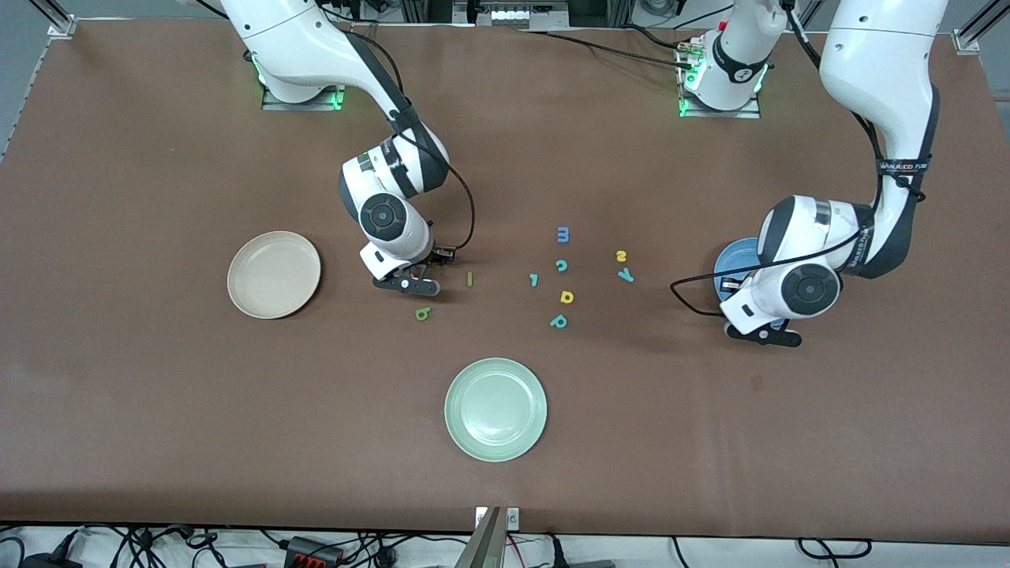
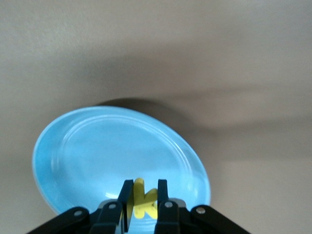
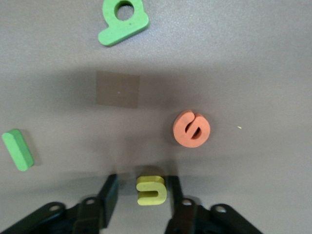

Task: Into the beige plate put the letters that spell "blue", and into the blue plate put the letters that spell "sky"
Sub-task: 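Release k, grasp teal y with the left gripper while the right carries u, then carry teal y to the blue plate while the right gripper grasps orange 6, then grasp yellow s with the left gripper while the right carries orange 6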

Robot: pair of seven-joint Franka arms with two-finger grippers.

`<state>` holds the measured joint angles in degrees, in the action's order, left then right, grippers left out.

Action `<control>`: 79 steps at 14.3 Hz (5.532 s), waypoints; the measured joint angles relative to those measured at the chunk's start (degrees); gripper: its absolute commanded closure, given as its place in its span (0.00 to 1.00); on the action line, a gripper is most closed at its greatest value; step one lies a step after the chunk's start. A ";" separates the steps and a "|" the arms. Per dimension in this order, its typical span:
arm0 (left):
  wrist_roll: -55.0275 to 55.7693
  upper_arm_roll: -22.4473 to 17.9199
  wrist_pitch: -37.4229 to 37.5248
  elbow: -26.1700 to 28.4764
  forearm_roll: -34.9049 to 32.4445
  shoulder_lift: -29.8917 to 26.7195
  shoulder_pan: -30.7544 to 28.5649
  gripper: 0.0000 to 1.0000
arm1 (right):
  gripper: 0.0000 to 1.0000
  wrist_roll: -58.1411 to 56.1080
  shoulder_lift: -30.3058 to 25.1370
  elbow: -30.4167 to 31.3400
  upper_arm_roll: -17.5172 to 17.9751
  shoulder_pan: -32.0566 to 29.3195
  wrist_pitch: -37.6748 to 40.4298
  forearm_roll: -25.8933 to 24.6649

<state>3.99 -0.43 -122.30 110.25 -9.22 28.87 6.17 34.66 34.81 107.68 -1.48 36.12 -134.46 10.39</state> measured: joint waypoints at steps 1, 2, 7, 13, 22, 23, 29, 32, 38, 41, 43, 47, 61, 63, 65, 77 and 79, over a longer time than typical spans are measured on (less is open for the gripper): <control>-0.06 0.00 -2.89 2.46 0.00 -0.33 -0.54 0.00 | 0.89 -0.08 -0.03 -0.09 0.00 0.00 0.10 0.00; -0.07 0.01 -4.34 3.97 0.00 -0.60 -0.79 0.00 | 0.91 -0.26 -0.02 -0.15 0.01 0.01 0.20 0.00; -0.07 1.90 -4.82 4.70 0.00 -2.60 -0.82 0.00 | 0.91 -2.46 -1.27 -0.96 -0.57 -0.23 1.83 0.00; 16.46 13.63 -5.61 5.40 0.01 -2.63 -0.06 0.00 | 0.91 -20.92 -8.96 -0.97 -4.18 -14.24 15.61 -0.09; 34.96 16.49 -13.78 3.78 0.01 3.77 5.63 0.29 | 0.15 -39.79 -7.29 4.46 -4.67 -29.35 14.25 -0.11; 35.23 16.47 -13.78 3.57 0.01 3.99 5.65 0.39 | 0.00 -40.09 -6.37 4.52 -4.62 -29.34 13.08 -0.11; 35.38 16.37 -13.79 3.02 0.01 4.04 5.58 0.88 | 0.00 -40.28 -6.11 0.28 -3.59 -26.92 12.12 -0.09; 35.38 16.38 -13.75 2.93 0.01 4.01 5.53 0.96 | 0.00 -36.02 -6.08 -1.08 -3.24 -20.63 11.01 0.19; 31.88 16.20 -9.39 0.91 -0.01 3.09 4.35 0.95 | 0.00 -19.20 -2.68 -0.88 -3.00 -9.96 4.09 0.27; 24.88 15.97 3.56 -3.75 -0.01 0.83 1.53 0.95 | 0.00 -9.88 -0.56 -0.86 -2.99 -6.33 -0.30 0.37; 19.69 15.73 8.80 -4.93 -0.02 -0.70 -1.18 0.94 | 0.09 -3.70 -0.09 -0.88 -2.99 -4.85 -1.29 0.38; 11.86 15.40 11.21 -3.98 -0.03 -1.32 -9.82 0.94 | 0.20 2.34 0.13 -0.82 -3.00 -4.05 -1.34 0.43; 3.74 16.84 1.70 6.10 -0.03 -1.25 -19.40 0.00 | 0.74 3.85 0.44 -0.66 -3.06 -3.53 -1.21 2.93; 5.53 20.01 3.60 6.04 -0.03 -2.76 -19.44 0.00 | 0.74 3.39 0.43 -0.69 -3.06 -3.54 -1.21 2.93; 12.03 25.67 4.59 6.02 -0.03 -4.70 -19.34 0.00 | 0.74 2.59 0.19 -1.07 -3.32 -3.64 -1.28 2.93; 28.44 34.63 -15.72 13.01 -6.34 0.52 -12.49 0.07 | 0.74 -31.92 -7.58 3.79 -5.80 -25.10 14.90 2.86; 29.52 33.99 -17.58 12.98 -7.96 2.07 -12.49 0.30 | 0.74 -33.10 -7.58 5.40 -6.13 -25.44 14.89 2.86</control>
<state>33.51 33.56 -139.88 123.23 -17.18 30.94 -6.32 1.57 27.22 113.08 -7.61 10.68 -119.56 13.25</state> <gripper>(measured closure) 0.066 0.714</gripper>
